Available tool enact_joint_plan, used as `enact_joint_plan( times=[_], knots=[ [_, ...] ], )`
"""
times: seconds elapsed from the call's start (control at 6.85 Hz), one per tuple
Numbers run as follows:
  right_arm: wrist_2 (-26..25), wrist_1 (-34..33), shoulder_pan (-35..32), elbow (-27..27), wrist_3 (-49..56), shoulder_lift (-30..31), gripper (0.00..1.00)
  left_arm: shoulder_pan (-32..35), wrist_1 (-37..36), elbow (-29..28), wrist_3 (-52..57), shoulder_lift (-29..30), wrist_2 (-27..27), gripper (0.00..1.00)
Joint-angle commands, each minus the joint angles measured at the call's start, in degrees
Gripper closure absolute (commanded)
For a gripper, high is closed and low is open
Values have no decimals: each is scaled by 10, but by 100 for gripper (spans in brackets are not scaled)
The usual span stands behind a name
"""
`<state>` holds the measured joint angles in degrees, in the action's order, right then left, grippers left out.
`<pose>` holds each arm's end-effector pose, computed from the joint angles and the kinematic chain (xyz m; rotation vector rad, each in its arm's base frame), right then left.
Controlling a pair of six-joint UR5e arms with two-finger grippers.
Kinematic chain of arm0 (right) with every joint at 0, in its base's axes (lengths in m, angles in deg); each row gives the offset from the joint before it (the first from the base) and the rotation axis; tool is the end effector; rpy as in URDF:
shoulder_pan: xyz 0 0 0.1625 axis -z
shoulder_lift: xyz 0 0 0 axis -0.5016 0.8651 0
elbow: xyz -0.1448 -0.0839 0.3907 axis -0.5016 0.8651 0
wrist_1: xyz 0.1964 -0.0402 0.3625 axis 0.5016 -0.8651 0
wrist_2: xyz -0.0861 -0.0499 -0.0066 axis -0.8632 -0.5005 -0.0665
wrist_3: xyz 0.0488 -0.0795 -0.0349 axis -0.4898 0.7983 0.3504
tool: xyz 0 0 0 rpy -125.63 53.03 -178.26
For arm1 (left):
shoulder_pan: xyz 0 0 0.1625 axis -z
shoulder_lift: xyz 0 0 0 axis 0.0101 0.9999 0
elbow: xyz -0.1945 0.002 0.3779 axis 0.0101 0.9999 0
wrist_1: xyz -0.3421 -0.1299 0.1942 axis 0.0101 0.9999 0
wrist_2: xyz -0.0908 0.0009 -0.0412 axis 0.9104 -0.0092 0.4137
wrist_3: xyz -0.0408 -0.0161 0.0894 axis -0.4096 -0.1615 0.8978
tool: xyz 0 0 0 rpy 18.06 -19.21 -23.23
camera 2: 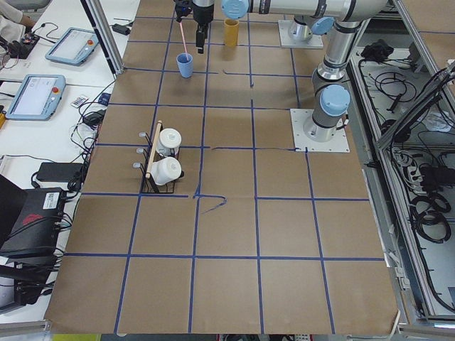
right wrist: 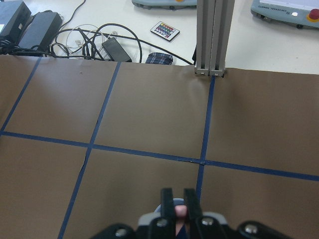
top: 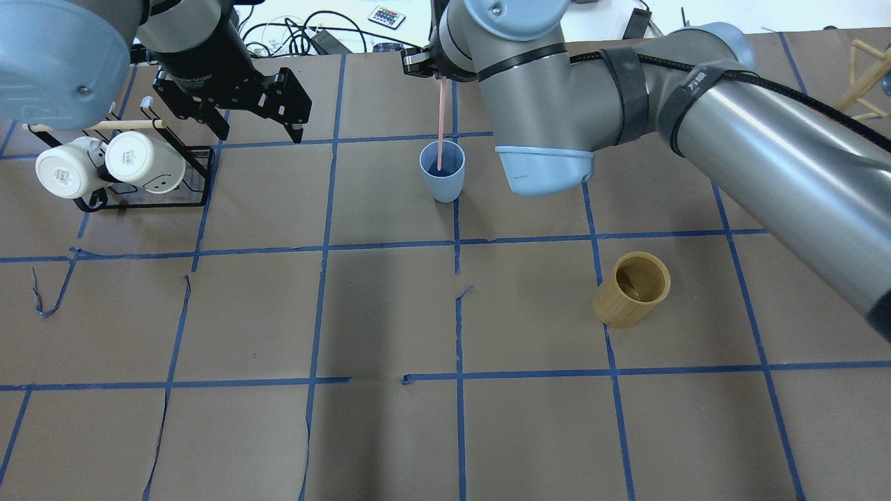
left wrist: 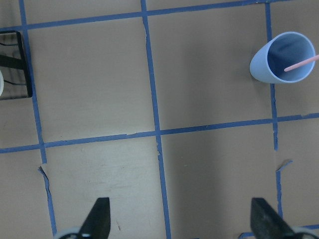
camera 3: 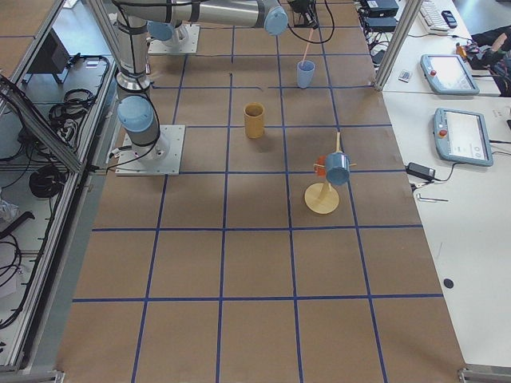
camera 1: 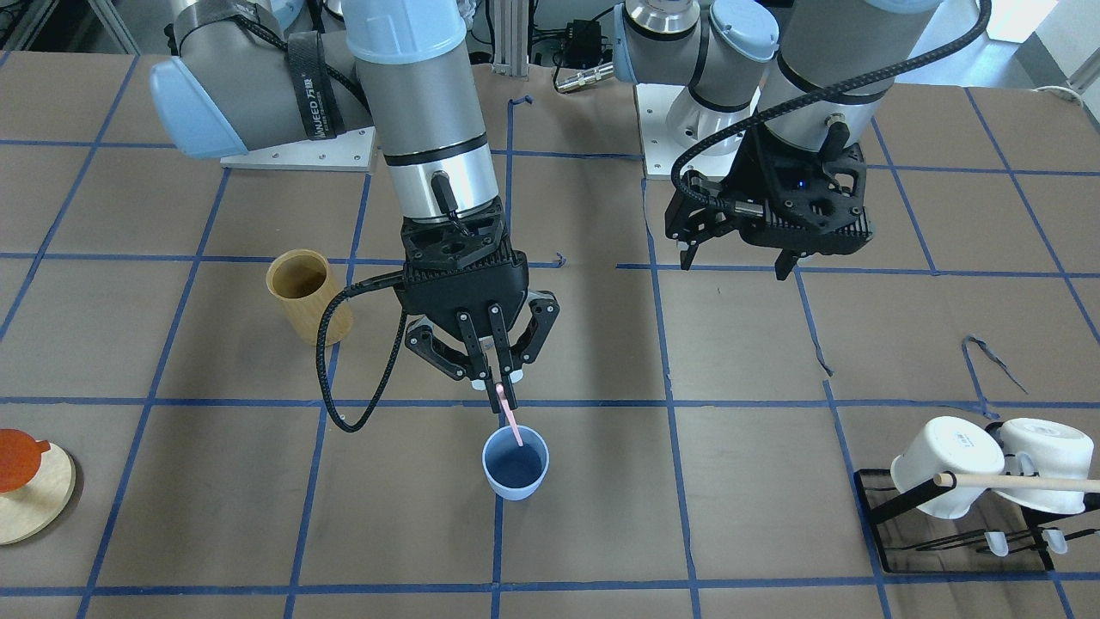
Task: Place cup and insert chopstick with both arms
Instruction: 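Lower the straw into the blue cup with the right gripper and release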
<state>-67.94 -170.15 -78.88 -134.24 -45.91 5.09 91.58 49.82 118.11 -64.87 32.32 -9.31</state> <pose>0.3390 -0.5679 0.4347 -0.2235 2.8044 -0.9062 -0.1539 -0.5312 0.4930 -0.1548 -3.1327 0.1148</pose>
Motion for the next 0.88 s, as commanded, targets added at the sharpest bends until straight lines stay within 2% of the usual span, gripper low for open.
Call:
enact_joint_plan(
  times=[0.0,0.15,0.29,0.44,0.73],
  knots=[
    [-2,-5,0,0,-3,-8,46,-1,0,-1,0,0,0,0],
    [-2,-5,0,0,-21,-7,13,-1,0,2,0,-1,1,0],
    [-3,0,1,7,-34,-1,0,-1,0,-1,0,0,1,0],
    [-6,60,11,16,-35,22,0,-1,-7,-1,1,0,1,0],
    [-6,286,46,64,-34,74,0,0,-9,-1,1,0,1,0]
  ],
)
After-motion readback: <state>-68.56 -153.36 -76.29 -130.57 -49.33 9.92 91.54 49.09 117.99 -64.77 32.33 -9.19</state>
